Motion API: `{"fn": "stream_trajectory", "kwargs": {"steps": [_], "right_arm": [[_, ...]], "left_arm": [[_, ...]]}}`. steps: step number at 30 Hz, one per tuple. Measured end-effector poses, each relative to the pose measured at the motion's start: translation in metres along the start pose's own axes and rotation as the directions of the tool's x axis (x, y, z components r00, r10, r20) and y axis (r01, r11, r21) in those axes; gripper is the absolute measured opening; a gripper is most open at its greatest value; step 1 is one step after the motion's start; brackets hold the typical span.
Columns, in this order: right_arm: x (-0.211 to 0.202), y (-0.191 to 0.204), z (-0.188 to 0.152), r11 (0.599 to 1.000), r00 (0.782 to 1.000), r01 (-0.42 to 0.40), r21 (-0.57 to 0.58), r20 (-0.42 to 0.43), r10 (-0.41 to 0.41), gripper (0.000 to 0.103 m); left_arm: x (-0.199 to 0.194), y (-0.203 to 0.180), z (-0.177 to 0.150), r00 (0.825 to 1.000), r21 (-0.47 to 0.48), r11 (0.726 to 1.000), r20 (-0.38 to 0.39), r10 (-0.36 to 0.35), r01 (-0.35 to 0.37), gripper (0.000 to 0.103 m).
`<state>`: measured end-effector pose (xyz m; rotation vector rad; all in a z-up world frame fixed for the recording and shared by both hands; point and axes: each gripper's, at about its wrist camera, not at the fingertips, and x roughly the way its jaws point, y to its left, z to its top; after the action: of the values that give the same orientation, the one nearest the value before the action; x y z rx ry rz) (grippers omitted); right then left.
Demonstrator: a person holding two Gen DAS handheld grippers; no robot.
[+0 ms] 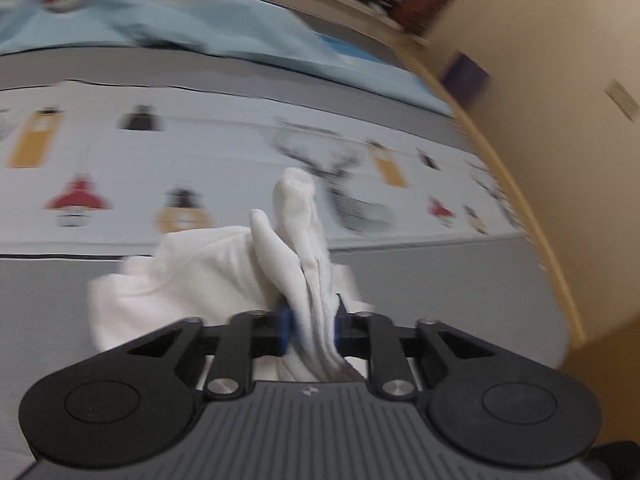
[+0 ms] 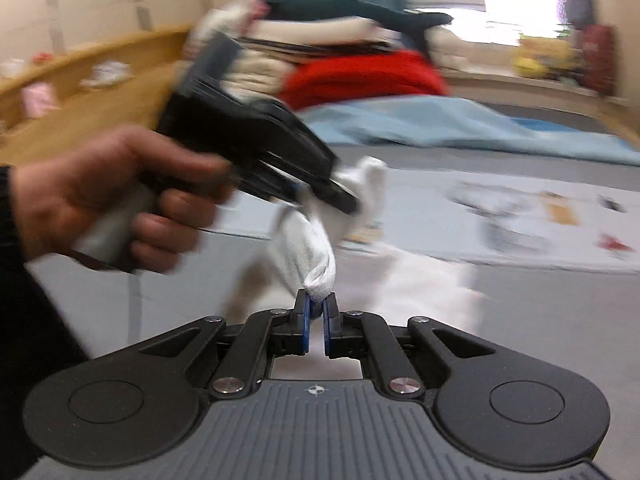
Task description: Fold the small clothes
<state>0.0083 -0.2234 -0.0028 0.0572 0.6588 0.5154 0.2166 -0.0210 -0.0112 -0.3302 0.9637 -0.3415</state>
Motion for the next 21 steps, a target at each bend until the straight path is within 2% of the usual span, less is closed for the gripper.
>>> {"fn": "stream_trajectory", "kwargs": {"steps": [2, 3, 4, 7, 9, 11, 12, 13, 14, 15, 16, 18, 20, 21], "right_arm": [[0.005, -0.018, -0.01, 0.997, 0.995, 0.073, 0.035, -0.069, -0.07, 0.005], [0.01, -0.027, -0.015, 0.994, 0.989, 0.097, 0.052, -0.115, -0.091, 0.005], [0.014, -0.032, -0.019, 0.99, 0.982, 0.124, 0.059, -0.153, -0.114, 0.0], [0.027, -0.045, -0.028, 0.978, 0.956, 0.191, 0.079, -0.241, -0.167, 0.0], [0.031, -0.051, -0.028, 0.974, 0.955, 0.178, 0.138, -0.262, -0.138, 0.0], [0.039, -0.055, -0.024, 0.96, 0.964, 0.13, 0.248, -0.258, -0.064, 0.003], [0.042, -0.06, -0.024, 0.942, 0.969, 0.093, 0.323, -0.246, -0.011, 0.006], [0.047, -0.066, -0.024, 0.92, 0.973, 0.069, 0.385, -0.23, 0.023, 0.018], [0.051, -0.069, -0.023, 0.904, 0.974, 0.067, 0.422, -0.222, 0.032, 0.026], [0.058, -0.072, -0.024, 0.891, 0.974, 0.083, 0.447, -0.224, 0.022, 0.042], [0.065, -0.074, -0.023, 0.884, 0.972, 0.098, 0.457, -0.236, 0.014, 0.049], [0.08, -0.08, -0.023, 0.866, 0.961, 0.116, 0.486, -0.274, 0.025, 0.049], [0.09, -0.084, -0.028, 0.839, 0.954, 0.099, 0.536, -0.291, 0.073, 0.037], [0.09, -0.083, -0.028, 0.836, 0.953, 0.089, 0.542, -0.289, 0.086, 0.018]], "left_arm": [[0.005, -0.016, -0.003, 0.999, 0.028, 0.998, 0.005, -0.048, 0.048, 0.029], [0.005, -0.02, -0.004, 0.999, 0.046, 0.998, 0.016, -0.043, 0.042, 0.029], [0.005, -0.02, -0.007, 0.999, 0.053, 0.998, 0.019, -0.034, 0.033, 0.029], [0.006, -0.005, -0.01, 1.0, 0.013, 1.0, -0.02, -0.007, 0.007, 0.029], [0.01, 0.008, -0.015, 0.995, 0.006, 0.999, -0.083, 0.048, -0.048, 0.029], [0.012, 0.019, -0.021, 0.984, 0.041, 0.994, -0.138, 0.11, -0.105, 0.029], [0.013, 0.023, -0.025, 0.977, 0.067, 0.989, -0.156, 0.143, -0.134, 0.029], [0.01, 0.029, -0.028, 0.973, 0.084, 0.985, -0.162, 0.161, -0.149, 0.029], [0.009, 0.032, -0.029, 0.971, 0.097, 0.983, -0.162, 0.173, -0.159, 0.029], [0.007, 0.038, -0.029, 0.971, 0.099, 0.982, -0.162, 0.175, -0.16, 0.029], [0.005, 0.042, -0.03, 0.972, 0.097, 0.983, -0.161, 0.172, -0.158, 0.029], [0.0, 0.048, -0.033, 0.972, 0.099, 0.982, -0.155, 0.175, -0.161, 0.029], [-0.003, 0.051, -0.035, 0.971, 0.106, 0.981, -0.155, 0.18, -0.165, 0.029], [-0.008, 0.05, -0.037, 0.971, 0.109, 0.98, -0.155, 0.181, -0.165, 0.029]]}}
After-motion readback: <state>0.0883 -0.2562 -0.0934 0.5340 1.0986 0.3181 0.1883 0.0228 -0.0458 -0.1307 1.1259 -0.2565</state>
